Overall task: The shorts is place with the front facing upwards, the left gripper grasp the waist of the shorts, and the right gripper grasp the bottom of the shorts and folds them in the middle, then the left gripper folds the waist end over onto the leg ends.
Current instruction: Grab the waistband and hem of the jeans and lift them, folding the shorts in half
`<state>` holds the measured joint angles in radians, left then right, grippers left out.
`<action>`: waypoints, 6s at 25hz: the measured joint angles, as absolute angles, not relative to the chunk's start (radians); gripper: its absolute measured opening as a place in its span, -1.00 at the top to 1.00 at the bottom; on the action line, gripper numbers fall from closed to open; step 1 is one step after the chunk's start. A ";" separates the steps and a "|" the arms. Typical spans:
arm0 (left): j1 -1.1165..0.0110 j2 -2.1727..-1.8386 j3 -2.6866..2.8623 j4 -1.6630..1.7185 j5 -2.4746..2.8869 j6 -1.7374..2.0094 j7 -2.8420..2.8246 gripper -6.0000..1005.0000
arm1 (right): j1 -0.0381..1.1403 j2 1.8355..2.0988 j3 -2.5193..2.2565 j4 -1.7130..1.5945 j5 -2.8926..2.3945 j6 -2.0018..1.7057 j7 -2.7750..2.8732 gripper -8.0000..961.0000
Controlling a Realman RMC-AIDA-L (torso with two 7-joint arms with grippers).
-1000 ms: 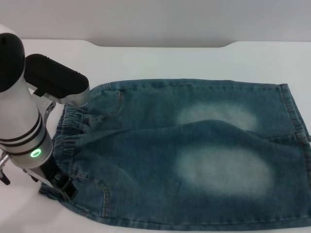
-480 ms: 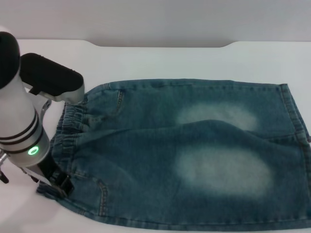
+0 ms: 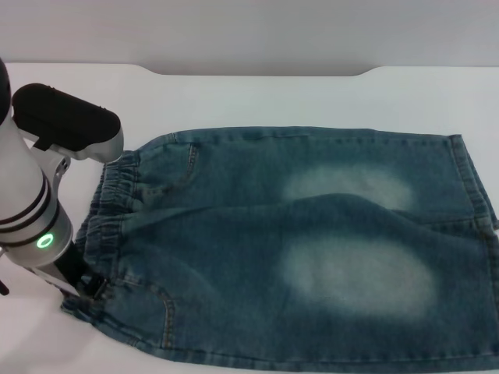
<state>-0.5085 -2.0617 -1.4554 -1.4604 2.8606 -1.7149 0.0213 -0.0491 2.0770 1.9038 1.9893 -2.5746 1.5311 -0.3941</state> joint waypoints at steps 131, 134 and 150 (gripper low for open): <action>-0.556 -2.062 -1.459 -1.495 2.858 -1.752 0.051 0.92 | -0.035 2.075 1.787 1.765 -2.523 1.582 -0.383 0.69; -0.557 -2.063 -1.459 -1.493 2.858 -1.752 0.052 0.92 | -0.035 2.074 1.789 1.767 -2.523 1.584 -0.380 0.47; -0.563 -2.063 -1.459 -1.487 2.858 -1.752 0.052 0.92 | -0.049 2.077 1.791 1.739 -2.525 1.584 -0.370 0.01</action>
